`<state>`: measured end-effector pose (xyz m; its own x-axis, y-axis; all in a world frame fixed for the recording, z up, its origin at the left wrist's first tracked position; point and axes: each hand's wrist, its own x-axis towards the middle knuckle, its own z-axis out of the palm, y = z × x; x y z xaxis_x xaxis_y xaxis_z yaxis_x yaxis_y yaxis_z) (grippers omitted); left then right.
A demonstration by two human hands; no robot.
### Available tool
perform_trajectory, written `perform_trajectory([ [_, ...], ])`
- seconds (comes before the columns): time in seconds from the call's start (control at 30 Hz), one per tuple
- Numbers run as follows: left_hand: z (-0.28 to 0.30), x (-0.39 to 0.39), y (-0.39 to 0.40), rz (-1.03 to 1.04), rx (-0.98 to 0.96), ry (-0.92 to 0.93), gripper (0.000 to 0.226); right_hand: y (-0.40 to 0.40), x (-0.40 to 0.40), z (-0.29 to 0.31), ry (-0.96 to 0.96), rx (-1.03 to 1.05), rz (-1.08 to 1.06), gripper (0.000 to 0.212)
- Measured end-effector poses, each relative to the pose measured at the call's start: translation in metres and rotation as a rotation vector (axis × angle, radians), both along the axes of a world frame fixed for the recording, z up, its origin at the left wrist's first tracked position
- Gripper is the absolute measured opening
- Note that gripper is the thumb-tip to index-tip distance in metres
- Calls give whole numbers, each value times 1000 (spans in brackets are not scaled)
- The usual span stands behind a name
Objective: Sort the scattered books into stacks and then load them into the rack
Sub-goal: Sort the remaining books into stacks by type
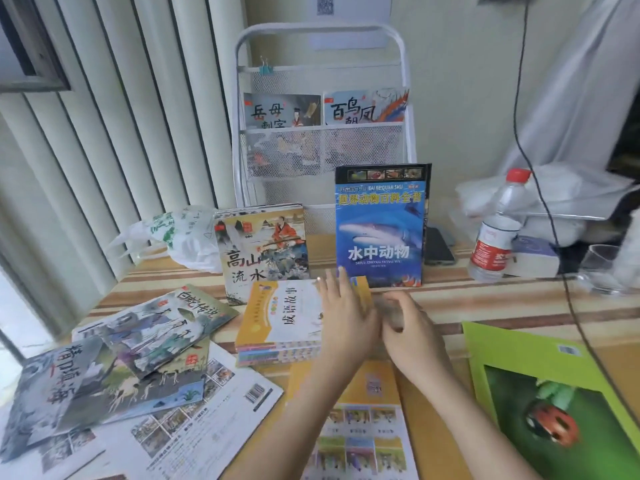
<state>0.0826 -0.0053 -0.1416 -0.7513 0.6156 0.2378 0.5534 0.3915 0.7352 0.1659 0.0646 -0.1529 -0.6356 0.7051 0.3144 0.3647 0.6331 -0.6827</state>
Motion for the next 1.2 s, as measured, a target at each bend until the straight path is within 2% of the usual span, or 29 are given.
perform_trajectory([
  [0.17,-3,75,32,-366,9,-57,62,29,92,-4,-187,-43,-322,40],
  [0.27,-6,106,46,-446,-42,-343,54,49,142,-9,-247,-112,-496,51],
  [0.37,-14,121,55,-399,-110,-526,58,57,170,-16,-308,-137,-507,58],
  [0.47,-13,123,59,-319,-39,-686,51,56,180,-13,-176,-224,-405,57],
  [0.57,-13,114,61,-169,142,-1010,42,68,190,-7,16,-390,-383,49],
  [0.6,-13,112,59,-139,148,-1041,41,72,194,-6,90,-437,-386,43],
  [0.7,-11,107,50,-160,80,-871,41,75,200,-6,241,-544,-316,25],
  [0.77,-2,94,46,-109,109,-781,35,69,201,-7,307,-561,-145,44],
  [0.83,8,70,44,-60,83,-735,14,65,201,-8,294,-442,71,59],
  [0.9,17,50,41,-66,-13,-806,12,66,193,-7,230,-268,184,62],
  [0.97,25,43,29,-183,-66,-1004,18,67,179,2,297,-196,174,37],
  [1.03,35,37,16,-298,70,-1289,26,65,166,18,430,-222,106,8],
  [1.1,53,35,6,-422,289,-1465,33,69,152,29,521,-133,-27,25],
  [1.13,64,32,3,-464,376,-1445,31,72,142,35,557,-134,-81,32],
  [1.2,77,20,2,-471,457,-1161,20,82,118,46,572,-168,-111,40],
])
